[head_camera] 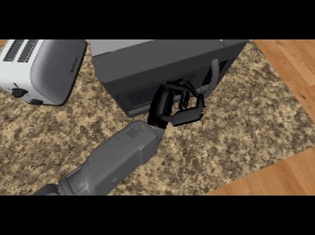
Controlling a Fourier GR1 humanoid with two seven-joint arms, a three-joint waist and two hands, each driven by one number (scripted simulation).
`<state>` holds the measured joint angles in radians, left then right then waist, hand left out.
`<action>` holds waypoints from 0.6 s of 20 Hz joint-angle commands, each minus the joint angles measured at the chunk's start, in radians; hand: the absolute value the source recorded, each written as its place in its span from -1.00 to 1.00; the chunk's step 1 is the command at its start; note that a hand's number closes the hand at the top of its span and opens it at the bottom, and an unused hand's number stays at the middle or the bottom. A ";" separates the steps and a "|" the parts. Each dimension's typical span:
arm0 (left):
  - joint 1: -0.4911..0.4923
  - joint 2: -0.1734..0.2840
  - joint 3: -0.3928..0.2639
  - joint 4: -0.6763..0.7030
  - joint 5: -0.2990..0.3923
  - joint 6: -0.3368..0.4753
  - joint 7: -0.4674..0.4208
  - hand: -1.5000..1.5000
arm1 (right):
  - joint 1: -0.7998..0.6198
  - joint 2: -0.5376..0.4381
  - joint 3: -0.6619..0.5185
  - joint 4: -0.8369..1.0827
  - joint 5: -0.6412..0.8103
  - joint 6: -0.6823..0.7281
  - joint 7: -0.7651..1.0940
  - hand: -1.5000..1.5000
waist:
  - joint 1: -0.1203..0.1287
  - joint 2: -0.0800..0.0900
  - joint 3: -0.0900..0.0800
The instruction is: Pick up the milk, place it into the microwave and close the microwave
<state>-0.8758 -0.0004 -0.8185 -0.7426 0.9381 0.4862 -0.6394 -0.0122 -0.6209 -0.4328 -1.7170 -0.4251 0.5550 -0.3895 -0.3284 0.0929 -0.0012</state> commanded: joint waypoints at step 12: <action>-0.108 0.000 0.022 0.072 0.067 -0.014 -0.037 1.00 | -0.058 -0.073 -0.043 0.099 -0.021 0.038 -0.006 -1.00 | -0.002 0.017 0.002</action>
<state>-0.8899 -0.0005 -0.8428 -0.7301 0.9869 0.4858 -0.6881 -0.0561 -0.6858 -0.4706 -1.6450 -0.4306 0.5829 -0.3946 -0.3272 0.0983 0.0028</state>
